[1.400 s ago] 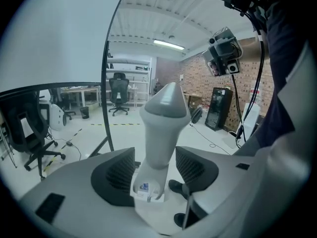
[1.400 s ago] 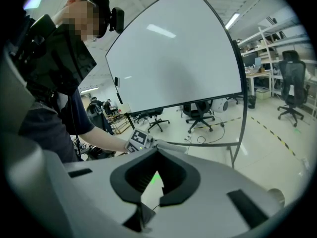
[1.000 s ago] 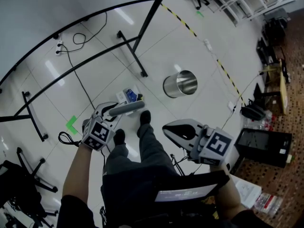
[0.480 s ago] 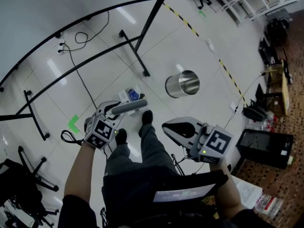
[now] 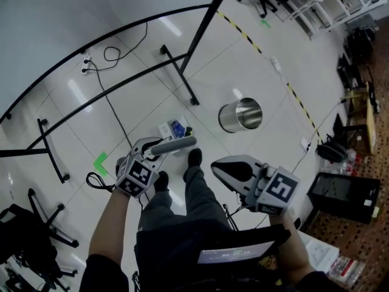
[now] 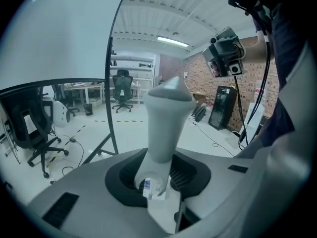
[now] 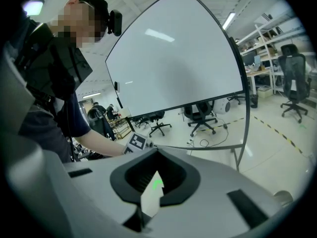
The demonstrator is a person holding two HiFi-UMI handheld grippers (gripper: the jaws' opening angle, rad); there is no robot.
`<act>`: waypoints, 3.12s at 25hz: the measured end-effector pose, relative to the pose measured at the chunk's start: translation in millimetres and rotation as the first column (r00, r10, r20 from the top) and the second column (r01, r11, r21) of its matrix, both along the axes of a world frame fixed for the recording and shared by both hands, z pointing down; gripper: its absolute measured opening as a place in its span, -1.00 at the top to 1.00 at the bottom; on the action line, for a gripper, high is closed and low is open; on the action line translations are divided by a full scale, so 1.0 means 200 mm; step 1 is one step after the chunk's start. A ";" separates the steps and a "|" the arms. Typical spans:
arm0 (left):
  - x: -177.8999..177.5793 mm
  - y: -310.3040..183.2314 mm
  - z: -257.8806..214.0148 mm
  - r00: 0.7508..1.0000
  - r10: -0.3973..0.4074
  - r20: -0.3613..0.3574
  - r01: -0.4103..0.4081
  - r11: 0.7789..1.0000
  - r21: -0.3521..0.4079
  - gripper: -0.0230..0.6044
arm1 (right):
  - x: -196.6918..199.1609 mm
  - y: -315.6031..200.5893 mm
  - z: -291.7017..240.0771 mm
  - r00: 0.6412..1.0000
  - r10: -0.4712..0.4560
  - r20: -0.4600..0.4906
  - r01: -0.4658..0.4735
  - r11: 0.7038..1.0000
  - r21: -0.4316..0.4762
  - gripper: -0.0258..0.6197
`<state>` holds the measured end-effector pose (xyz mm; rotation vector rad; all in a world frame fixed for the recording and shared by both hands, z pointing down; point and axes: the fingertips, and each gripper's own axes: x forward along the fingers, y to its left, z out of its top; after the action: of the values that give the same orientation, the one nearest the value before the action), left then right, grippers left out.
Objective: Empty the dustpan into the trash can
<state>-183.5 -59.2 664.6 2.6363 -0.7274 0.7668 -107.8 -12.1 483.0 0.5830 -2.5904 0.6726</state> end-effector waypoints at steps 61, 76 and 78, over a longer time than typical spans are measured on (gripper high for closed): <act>-0.04 0.00 -0.39 0.998 -0.034 -0.060 0.038 0.997 0.071 0.60 | -0.42 -0.18 0.11 0.818 -0.558 -0.139 0.573 0.809 0.130 0.45; -0.10 0.05 -0.63 0.998 -0.057 -0.007 0.058 0.991 0.118 0.62 | -0.47 -0.12 -0.14 0.805 -0.581 -0.116 0.592 0.782 0.192 0.45; -0.11 0.05 -0.67 0.998 -0.067 0.000 0.067 0.990 0.125 0.62 | -0.48 -0.12 -0.17 0.799 -0.589 -0.121 0.601 0.775 0.196 0.45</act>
<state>-206.2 -49.4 530.6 2.7058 -0.8880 0.7305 -204.1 -35.2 448.9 -0.1825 -2.5942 0.1443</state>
